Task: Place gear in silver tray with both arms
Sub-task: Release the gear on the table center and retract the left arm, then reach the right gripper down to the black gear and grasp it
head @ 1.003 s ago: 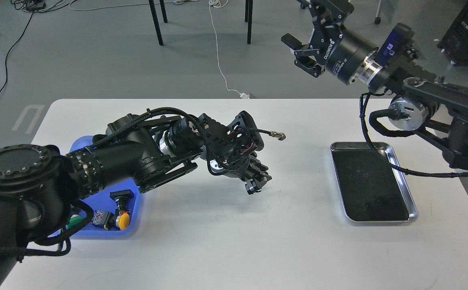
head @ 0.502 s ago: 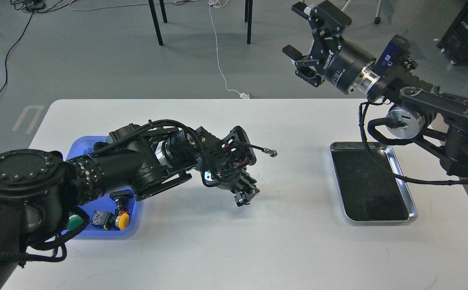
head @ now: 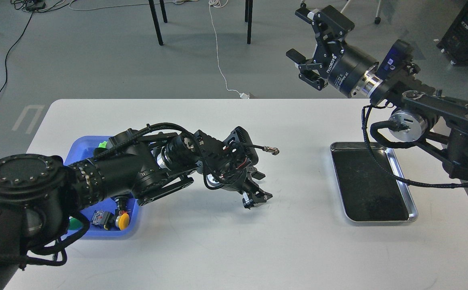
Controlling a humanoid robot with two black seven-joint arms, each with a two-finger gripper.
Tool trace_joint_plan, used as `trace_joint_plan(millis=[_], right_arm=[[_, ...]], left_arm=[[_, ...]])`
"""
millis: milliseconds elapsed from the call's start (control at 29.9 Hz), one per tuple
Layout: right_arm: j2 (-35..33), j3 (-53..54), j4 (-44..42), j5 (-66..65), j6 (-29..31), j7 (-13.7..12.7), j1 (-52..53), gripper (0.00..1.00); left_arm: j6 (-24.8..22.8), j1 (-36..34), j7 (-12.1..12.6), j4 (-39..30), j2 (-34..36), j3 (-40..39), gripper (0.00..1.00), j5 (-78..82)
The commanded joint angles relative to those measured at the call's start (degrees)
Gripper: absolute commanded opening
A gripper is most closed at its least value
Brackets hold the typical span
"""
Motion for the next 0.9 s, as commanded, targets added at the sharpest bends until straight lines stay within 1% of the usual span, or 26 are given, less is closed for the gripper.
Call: trace_joint_plan(millis=[0, 100, 167, 234, 267, 334, 401, 535, 669, 769, 869], right_arm=[[-2.33, 0.0, 0.58, -1.05, 0.36, 0.0, -0.99, 0.99], [-4.35, 0.0, 0.75, -4.12, 0.54, 0.0, -2.05, 0.99], [-5.76, 0.0, 1.28, -7.81, 0.71, 0.0, -3.36, 0.99], [-7.25, -0.43, 2.42, -13.25, 0.97, 0.0, -4.59, 0.99], [-7.87, -1.31, 2.86, -16.76, 1.32, 0.0, -4.86, 0.99], [-8.84, -3.85, 3.47, -24.05, 1.85, 0.0, -4.87, 0.99], [-9.45, -6.84, 3.92, -32.13, 1.94, 0.0, -4.52, 0.99], [-9.81, -11.06, 4.71, -45.67, 2.03, 0.0, -2.94, 0.99], [-8.5, -19.31, 4.97, -57.81, 2.38, 0.0, 2.5, 0.99], [-4.55, -26.34, 4.8, -63.27, 2.38, 0.0, 8.13, 0.99], [0.63, -31.62, 4.1, -65.74, 2.21, 0.0, 13.14, 0.99]], left_arm=[[0.81, -0.15, 0.0, -2.04, 2.26, -3.29, 0.94, -7.02], [0.55, -0.06, 0.0, -4.24, 9.73, -6.72, 0.95, -14.39], [0.98, 1.25, 0.0, -6.0, 14.65, -8.75, 0.95, -22.64], [1.33, 5.01, 0.0, -7.58, 19.48, -10.59, 0.96, -30.9], [1.86, 6.95, 0.0, -8.46, 21.77, -12.17, 0.98, -34.95], [2.91, 10.55, 0.0, -11.0, 25.38, -16.12, 0.98, -41.81], [3.01, 17.57, 0.0, -13.64, 28.55, -21.91, 0.98, -49.54], [2.83, 32.15, 0.0, -18.56, 30.58, -36.14, 0.98, -61.24], [2.83, 44.56, 0.0, -22.86, 29.62, -50.64, 0.98, -63.64], [2.57, 51.6, 0.0, -27.0, 29.62, -56.99, 0.98, -64.42], [2.57, 55.04, 0.0, -29.21, 29.62, -60.43, 0.98, -68.81]])
